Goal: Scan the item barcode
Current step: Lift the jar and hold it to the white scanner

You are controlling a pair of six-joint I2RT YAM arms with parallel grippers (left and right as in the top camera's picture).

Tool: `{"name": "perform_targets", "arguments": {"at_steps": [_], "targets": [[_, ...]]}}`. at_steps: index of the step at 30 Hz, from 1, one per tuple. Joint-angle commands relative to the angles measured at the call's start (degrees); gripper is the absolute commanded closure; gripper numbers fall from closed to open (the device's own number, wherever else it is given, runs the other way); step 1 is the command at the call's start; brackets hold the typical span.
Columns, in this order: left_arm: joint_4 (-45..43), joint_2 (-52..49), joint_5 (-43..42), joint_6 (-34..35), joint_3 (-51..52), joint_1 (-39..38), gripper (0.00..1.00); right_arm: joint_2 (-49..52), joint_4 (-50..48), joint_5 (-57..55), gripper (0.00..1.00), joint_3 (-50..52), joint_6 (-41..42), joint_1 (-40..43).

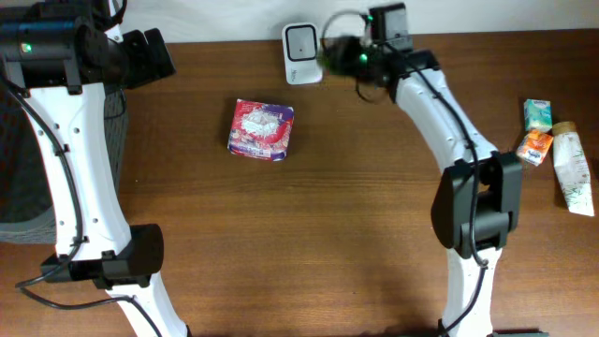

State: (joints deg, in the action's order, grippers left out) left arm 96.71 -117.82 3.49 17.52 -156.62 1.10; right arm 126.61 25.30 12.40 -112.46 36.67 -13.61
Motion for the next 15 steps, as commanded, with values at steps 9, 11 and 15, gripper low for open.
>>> {"name": "perform_targets", "arguments": {"at_steps": [9, 11, 15], "targets": [[0.0, 1.1, 0.4, -0.5, -0.5, 0.2, 0.01, 8.0, -35.5, -24.1, 0.48, -1.3, -35.4, -8.8], [0.0, 1.0, 0.4, -0.5, -0.5, 0.2, 0.01, 9.8, -39.8, -24.1, 0.48, -1.3, -35.5, -8.8], [0.0, 1.1, 0.4, -0.5, -0.5, 0.2, 0.01, 10.5, -42.7, -24.1, 0.49, -1.3, -36.9, -8.8]]}}
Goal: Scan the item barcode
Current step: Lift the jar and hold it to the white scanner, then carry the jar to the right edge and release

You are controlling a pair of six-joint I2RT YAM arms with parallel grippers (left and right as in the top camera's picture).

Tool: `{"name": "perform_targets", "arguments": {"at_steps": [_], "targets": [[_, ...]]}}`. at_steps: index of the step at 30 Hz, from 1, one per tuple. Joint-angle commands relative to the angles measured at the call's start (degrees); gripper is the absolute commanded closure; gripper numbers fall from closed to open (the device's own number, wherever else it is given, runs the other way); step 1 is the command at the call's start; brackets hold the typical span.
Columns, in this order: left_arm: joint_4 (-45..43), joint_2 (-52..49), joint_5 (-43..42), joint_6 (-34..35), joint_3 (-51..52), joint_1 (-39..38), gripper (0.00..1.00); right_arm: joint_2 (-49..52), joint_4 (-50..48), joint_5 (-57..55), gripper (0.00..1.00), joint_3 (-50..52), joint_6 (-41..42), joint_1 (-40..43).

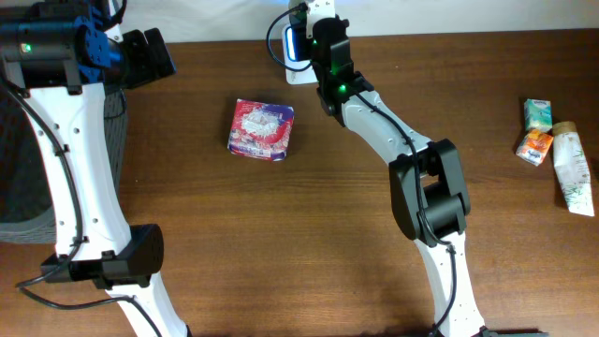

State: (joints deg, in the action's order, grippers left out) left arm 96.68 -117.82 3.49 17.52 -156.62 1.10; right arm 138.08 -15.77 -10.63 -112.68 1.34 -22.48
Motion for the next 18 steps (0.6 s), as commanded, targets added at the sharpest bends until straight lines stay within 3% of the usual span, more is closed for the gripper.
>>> {"name": "perform_targets", "arguments": {"at_steps": [1, 5, 8, 10, 18], "targets": [[0.0, 1.1, 0.4, -0.5, -0.5, 0.2, 0.01, -1.0, -1.6, -1.0, 0.50, -1.1, -1.6, 0.1], [0.0, 1.1, 0.4, -0.5, -0.5, 0.2, 0.01, -2.1, -1.7, -6.6, 0.52, -1.1, -1.6, 0.1], [0.0, 1.1, 0.4, -0.5, -0.5, 0.2, 0.01, -5.6, 2.1, -19.5, 0.57, -1.1, -1.6, 0.6], [0.0, 1.1, 0.4, -0.5, -0.5, 0.2, 0.01, -9.1, 11.4, -23.9, 0.62, -1.1, -1.6, 2.7], [0.0, 1.1, 0.4, -0.5, -0.5, 0.2, 0.01, -13.0, 42.1, -23.9, 0.71, -1.1, -1.4, 18.9]]}}
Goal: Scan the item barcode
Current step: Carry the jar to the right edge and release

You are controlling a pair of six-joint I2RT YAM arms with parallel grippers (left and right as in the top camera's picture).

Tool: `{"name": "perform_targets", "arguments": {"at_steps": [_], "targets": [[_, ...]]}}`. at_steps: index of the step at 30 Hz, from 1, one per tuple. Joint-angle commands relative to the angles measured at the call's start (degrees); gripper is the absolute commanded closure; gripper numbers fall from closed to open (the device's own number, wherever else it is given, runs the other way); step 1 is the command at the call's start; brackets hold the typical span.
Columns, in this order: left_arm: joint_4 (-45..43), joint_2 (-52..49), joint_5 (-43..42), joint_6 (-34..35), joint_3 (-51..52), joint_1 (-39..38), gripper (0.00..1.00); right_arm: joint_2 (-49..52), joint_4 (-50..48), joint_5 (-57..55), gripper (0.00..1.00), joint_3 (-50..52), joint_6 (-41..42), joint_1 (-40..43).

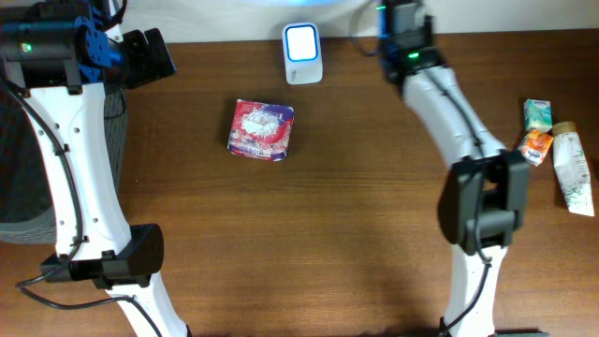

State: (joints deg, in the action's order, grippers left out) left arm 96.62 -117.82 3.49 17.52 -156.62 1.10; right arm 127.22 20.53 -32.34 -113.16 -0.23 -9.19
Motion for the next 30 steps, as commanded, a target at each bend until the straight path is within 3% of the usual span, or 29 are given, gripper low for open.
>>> {"name": "perform_targets", "arguments": {"at_steps": [1, 4, 12, 17, 26, 30], "targets": [[0.1, 1.1, 0.4, -0.5, -0.5, 0.2, 0.01, -2.1, 9.9, -1.7, 0.71, -0.6, 0.3, 8.5], [0.1, 1.1, 0.4, -0.5, -0.5, 0.2, 0.01, -2.1, 18.3, 3.2, 0.60, -0.6, 0.2, 15.8], [0.1, 1.1, 0.4, -0.5, -0.5, 0.2, 0.01, 0.3, 24.9, 20.5, 0.56, -0.6, 3.1, 30.8], [0.1, 1.1, 0.4, -0.5, -0.5, 0.2, 0.01, 0.8, 24.7, 31.9, 0.53, -0.6, 3.9, 33.8], [0.1, 1.1, 0.4, -0.5, -0.5, 0.2, 0.01, 1.9, 26.2, 32.1, 0.46, 2.1, 7.4, 33.7], [0.1, 1.1, 0.4, -0.5, -0.5, 0.2, 0.01, 2.3, 25.2, 31.6, 0.34, 3.5, 7.4, 33.7]]}}
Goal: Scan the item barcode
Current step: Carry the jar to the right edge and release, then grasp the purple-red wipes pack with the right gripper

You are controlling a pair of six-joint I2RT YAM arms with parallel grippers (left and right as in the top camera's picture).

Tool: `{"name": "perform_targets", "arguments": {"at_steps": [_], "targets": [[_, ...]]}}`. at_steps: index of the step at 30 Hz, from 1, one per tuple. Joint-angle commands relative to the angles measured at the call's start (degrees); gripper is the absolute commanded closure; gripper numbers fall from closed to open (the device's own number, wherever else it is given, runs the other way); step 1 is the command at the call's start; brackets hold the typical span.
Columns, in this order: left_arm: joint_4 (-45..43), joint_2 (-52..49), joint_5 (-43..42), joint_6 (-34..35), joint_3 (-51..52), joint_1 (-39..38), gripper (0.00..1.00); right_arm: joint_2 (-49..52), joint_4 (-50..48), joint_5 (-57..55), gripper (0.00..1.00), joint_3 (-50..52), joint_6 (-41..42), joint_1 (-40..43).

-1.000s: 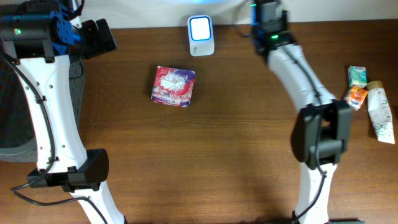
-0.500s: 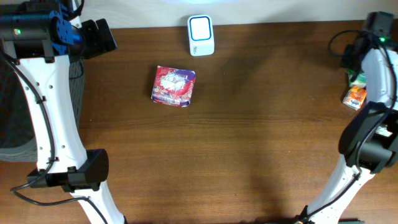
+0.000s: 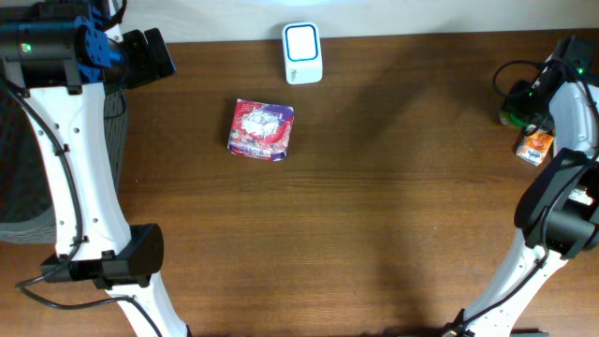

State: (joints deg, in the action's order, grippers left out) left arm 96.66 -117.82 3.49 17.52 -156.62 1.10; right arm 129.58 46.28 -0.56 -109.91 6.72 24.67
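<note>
The white barcode scanner (image 3: 302, 53) stands at the table's far edge with its face lit blue. A red and purple packet (image 3: 262, 129) lies flat in front of it, a little to the left. My right gripper (image 3: 517, 103) is at the far right, just left of an orange packet (image 3: 535, 147). Something dark with a greenish edge sits at its tip; whether it is held cannot be told. My left gripper (image 3: 150, 54) hangs at the far left, well away from the packet, its jaws not discernible.
The right arm (image 3: 569, 103) covers the other small items at the right edge. A dark mesh basket (image 3: 19, 178) stands beyond the table's left edge, behind the left arm (image 3: 75, 159).
My right gripper has moved from the far edge to the right of the scanner to the far right, beside the orange packet. The scanner stays lit. The left arm and red packet are unchanged.
My right gripper was just right of the scanner with something greenish at its tip. Then it was over the scanner, whose face glowed blue. Then it was back to the scanner's right, and now it is at the pile of items on the right.
</note>
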Motion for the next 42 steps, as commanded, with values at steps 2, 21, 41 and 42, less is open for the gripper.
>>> {"name": "perform_targets", "arguments": {"at_steps": [2, 21, 41, 42], "targets": [[0.0, 1.1, 0.4, -0.5, -0.5, 0.2, 0.01, 0.0, -0.9, -0.2, 0.26, 0.2, 0.4, -0.1], [0.0, 1.1, 0.4, -0.5, -0.5, 0.2, 0.01, -21.0, 8.0, 39.3, 0.01, -5.3, 0.4, -13.6], [0.0, 1.1, 0.4, -0.5, -0.5, 0.2, 0.01, 8.2, -9.0, 36.3, 0.32, 0.4, 13.1, -50.3], [0.0, 1.1, 0.4, -0.5, -0.5, 0.2, 0.01, 8.3, -9.1, 36.3, 0.37, 0.4, 13.1, -50.8]]}}
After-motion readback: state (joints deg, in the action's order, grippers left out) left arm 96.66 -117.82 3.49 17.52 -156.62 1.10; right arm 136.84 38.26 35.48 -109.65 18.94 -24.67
